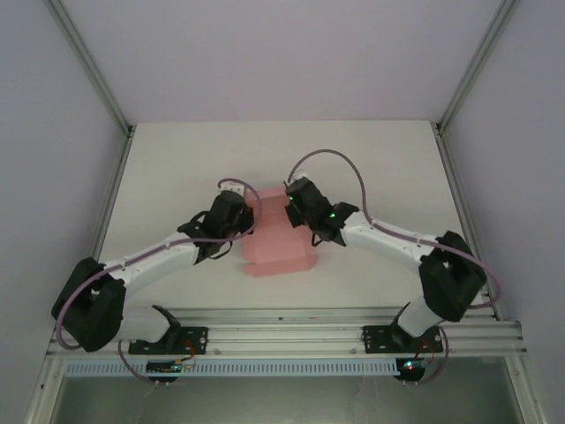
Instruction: Assemble paper box
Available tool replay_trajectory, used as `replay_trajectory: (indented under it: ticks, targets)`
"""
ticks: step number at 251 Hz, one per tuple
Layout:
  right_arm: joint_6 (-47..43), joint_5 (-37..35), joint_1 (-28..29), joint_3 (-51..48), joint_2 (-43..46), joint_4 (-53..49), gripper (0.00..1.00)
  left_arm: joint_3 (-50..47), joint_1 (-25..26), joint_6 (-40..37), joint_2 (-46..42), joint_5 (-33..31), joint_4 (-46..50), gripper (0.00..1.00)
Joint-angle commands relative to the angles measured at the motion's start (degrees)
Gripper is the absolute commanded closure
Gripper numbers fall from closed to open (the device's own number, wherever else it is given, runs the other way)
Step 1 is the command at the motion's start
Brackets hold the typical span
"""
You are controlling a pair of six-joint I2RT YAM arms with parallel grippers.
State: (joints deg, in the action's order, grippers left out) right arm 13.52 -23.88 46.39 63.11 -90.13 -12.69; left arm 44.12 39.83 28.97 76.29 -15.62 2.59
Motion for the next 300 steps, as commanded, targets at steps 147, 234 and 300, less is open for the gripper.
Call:
replay_trajectory:
  ticks: [147,234,300]
  targets:
    - [22.46,-38.36,-7.91,5.54,-5.59,-27.30,1.00,13.45,-5.90,23.26,8.18,-22.71,33.41,1.00]
    - [1.47,20.45,-6.59,-11.27,7.57,16.29,0.32,12.43,-2.71,4.69,8.06,4.40,9.08,1.00]
    - [4.25,33.99,-7.35,-15.66,18.36,15.09,0.01,17.52,-5.11,-11.88,8.49,10.53,17.08,1.00]
